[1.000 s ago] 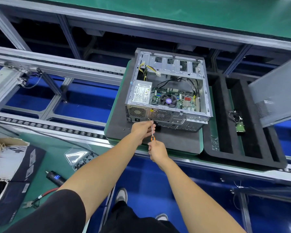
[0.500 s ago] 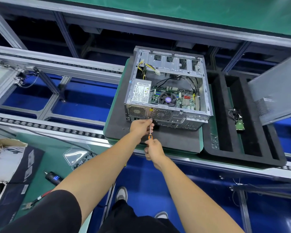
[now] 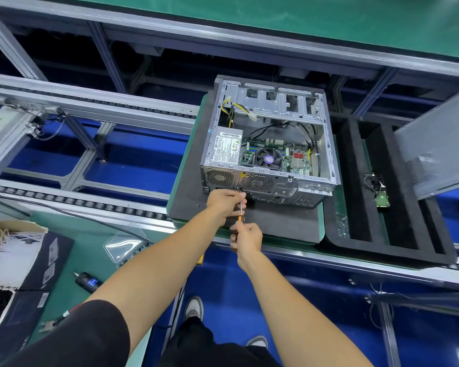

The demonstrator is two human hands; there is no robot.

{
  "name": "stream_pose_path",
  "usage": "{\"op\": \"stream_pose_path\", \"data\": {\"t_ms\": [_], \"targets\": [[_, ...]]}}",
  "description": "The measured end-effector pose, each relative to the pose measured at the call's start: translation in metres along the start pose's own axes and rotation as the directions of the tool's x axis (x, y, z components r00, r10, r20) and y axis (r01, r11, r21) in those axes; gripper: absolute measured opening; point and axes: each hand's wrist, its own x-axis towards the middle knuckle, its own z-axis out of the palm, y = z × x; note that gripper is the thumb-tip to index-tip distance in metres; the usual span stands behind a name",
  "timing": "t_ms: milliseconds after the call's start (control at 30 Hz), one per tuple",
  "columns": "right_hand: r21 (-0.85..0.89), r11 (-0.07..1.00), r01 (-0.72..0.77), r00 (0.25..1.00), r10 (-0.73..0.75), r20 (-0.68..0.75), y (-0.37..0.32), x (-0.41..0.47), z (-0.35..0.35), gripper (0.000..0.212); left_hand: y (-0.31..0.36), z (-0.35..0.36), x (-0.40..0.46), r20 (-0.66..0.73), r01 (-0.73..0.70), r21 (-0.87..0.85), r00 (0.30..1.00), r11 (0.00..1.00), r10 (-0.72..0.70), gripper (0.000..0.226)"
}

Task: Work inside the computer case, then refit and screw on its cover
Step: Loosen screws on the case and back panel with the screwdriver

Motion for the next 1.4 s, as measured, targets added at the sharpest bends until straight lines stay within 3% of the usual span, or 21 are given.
{"op": "stream_pose_path", "data": {"t_ms": [133,200,267,367,467,533,567,633,733,833,900,967,1033,1100,1133,1200,1267,1333,1400], "targets": [[0.040,0.998,-0.053,0.998,0.052,0.033,0.000,-0.002,0.006,0.012,-0.001,-0.002,-0.002,-0.010,-0.033,-0.003,0.999,0.999,0.033,0.008],[0.123,0.984,-0.131,0.989,0.121,0.080,-0.002,-0.001,0.008,0.020,-0.002,-0.005,-0.005,0.059,-0.007,-0.018,0.998,1.000,0.008,0.016],[0.219,0.957,-0.188,0.979,0.164,0.121,-0.003,-0.002,0.009,0.028,-0.001,-0.008,-0.009,0.139,0.043,0.032,0.989,0.999,-0.047,0.021],[0.244,0.951,-0.191,0.978,0.164,0.126,-0.003,-0.003,0.010,0.028,0.002,-0.007,-0.008,0.115,0.037,0.133,0.992,0.990,-0.052,0.020],[-0.044,0.998,0.041,0.999,-0.041,0.002,0.004,-0.005,0.010,0.018,0.002,0.001,-0.004,0.094,0.045,0.099,0.994,0.994,-0.054,0.016],[-0.246,0.952,0.181,0.967,-0.218,-0.129,0.013,-0.003,0.008,0.021,0.000,0.003,-0.003,0.088,0.035,0.094,0.995,0.995,-0.043,0.014],[-0.264,0.943,0.204,0.952,-0.255,-0.173,0.014,-0.003,0.008,0.022,-0.001,0.002,-0.003,0.082,0.022,0.097,0.996,0.995,-0.030,0.015],[-0.146,0.974,0.175,0.969,-0.197,-0.151,0.012,-0.003,0.007,0.020,-0.003,0.001,-0.004,0.082,-0.004,0.084,0.997,0.996,-0.003,0.015],[0.198,0.979,-0.052,0.998,0.042,0.055,0.006,-0.002,0.005,0.015,-0.004,-0.002,-0.010,0.155,0.024,0.009,0.988,1.000,-0.025,0.015],[0.295,0.936,-0.191,0.973,0.139,0.186,0.003,-0.004,0.006,0.026,-0.001,-0.004,-0.016,0.181,0.050,0.026,0.982,0.998,-0.053,0.015],[0.210,0.966,-0.150,0.980,0.118,0.158,0.002,-0.005,0.007,0.027,0.001,-0.001,-0.013,0.139,0.060,0.037,0.988,0.998,-0.065,0.013],[-0.021,0.998,0.066,0.996,-0.065,0.063,0.006,-0.006,0.007,0.021,0.003,0.003,-0.011,0.101,0.088,0.016,0.991,0.996,-0.089,0.012],[-0.283,0.928,0.242,0.963,-0.266,-0.050,0.013,-0.004,0.006,0.027,0.002,0.006,-0.009,0.065,0.097,0.017,0.993,0.995,-0.098,0.013],[-0.376,0.890,0.260,0.938,-0.325,-0.121,0.015,-0.004,0.006,0.027,0.001,0.006,-0.010,0.065,0.081,0.006,0.995,0.997,-0.081,0.016],[-0.312,0.922,0.230,0.955,-0.276,-0.113,0.014,-0.004,0.007,0.026,0.000,0.005,-0.011,0.073,0.064,0.005,0.995,0.998,-0.065,0.018],[-0.009,0.996,0.092,0.996,-0.092,0.006,0.011,0.000,0.007,0.023,0.000,0.001,-0.013,0.127,0.044,0.052,0.991,0.998,-0.050,0.021],[0.244,0.966,-0.086,0.984,0.044,0.171,0.009,0.000,0.006,0.022,0.003,-0.004,-0.018,0.221,0.069,0.114,0.971,0.991,-0.093,0.024],[0.356,0.914,-0.194,0.957,0.096,0.273,0.008,0.002,0.007,0.028,0.005,-0.008,-0.022,0.261,0.095,0.142,0.957,0.985,-0.129,0.030],[0.319,0.922,-0.217,0.952,0.128,0.277,0.007,0.001,0.010,0.029,0.005,-0.008,-0.023,0.240,0.085,0.165,0.963,0.983,-0.124,0.032]]}}
